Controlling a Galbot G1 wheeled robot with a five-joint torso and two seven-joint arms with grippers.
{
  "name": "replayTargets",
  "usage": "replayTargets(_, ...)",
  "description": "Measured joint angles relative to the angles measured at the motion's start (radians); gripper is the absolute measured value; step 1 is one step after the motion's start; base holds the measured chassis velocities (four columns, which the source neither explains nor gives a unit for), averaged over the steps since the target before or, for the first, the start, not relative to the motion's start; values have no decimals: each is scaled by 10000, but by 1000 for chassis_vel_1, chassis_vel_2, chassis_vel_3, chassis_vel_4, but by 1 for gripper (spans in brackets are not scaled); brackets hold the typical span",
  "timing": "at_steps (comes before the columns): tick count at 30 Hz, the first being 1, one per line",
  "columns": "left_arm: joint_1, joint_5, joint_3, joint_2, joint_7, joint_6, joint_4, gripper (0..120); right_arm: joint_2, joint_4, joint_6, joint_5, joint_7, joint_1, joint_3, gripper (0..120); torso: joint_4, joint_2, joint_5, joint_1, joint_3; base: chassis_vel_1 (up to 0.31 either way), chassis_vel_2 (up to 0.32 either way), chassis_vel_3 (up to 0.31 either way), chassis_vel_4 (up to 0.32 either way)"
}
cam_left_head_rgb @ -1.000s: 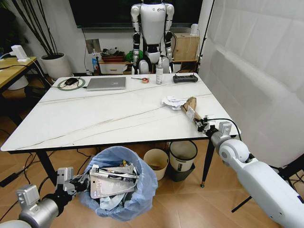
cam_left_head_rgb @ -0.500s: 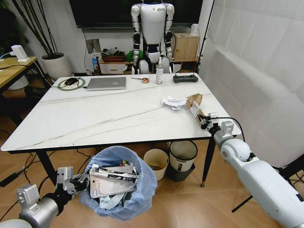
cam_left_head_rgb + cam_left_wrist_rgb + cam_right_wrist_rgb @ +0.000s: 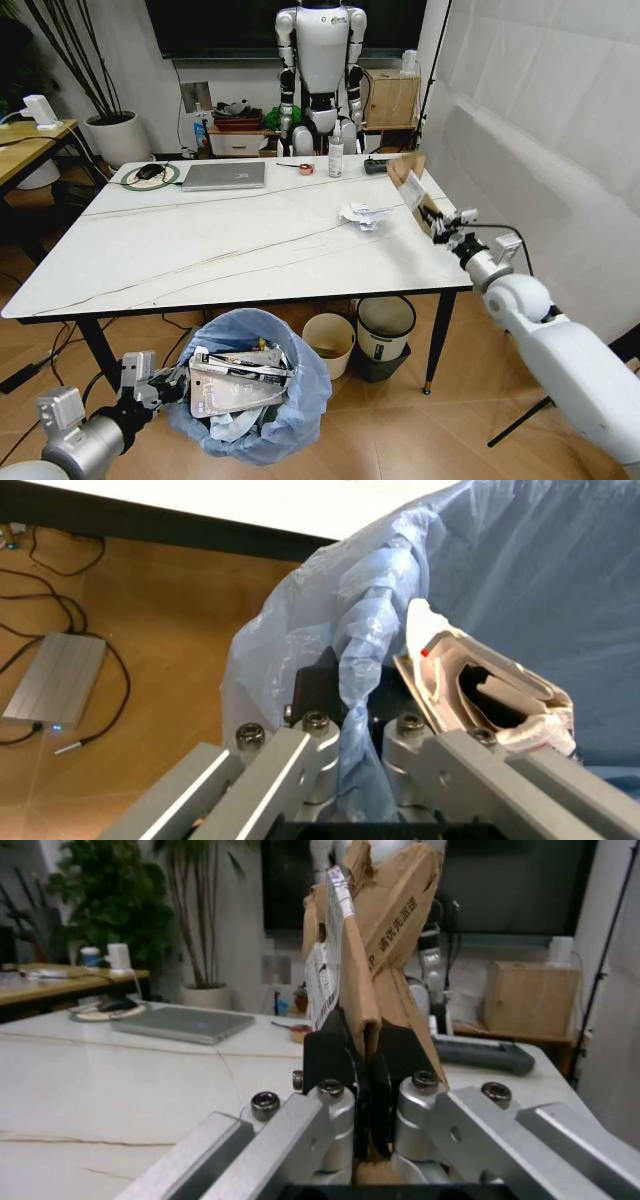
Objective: Pick up the trash bin and place the trash from the table into it.
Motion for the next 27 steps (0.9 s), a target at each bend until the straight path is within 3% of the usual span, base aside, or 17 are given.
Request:
replayTargets(6,-33,-255,75,154,-72,-138,4,0,-257,406,748,306,-1190,162,-268,0,-1,0,0,0,0,0,0,0,0)
replayTargets(22,-61,-408,139,230,-106,-197,10,0,-412,1192,1209,1194,-2650,409,-762,0,-3,0,0,0,0,0,0,0,0)
replayTargets(27,-48,-523,127,338,-156,-200,27,0,-294,1661,1546,1812,-3383,1314,-2160,0,0,0,-2,0,0,0,0,0,0)
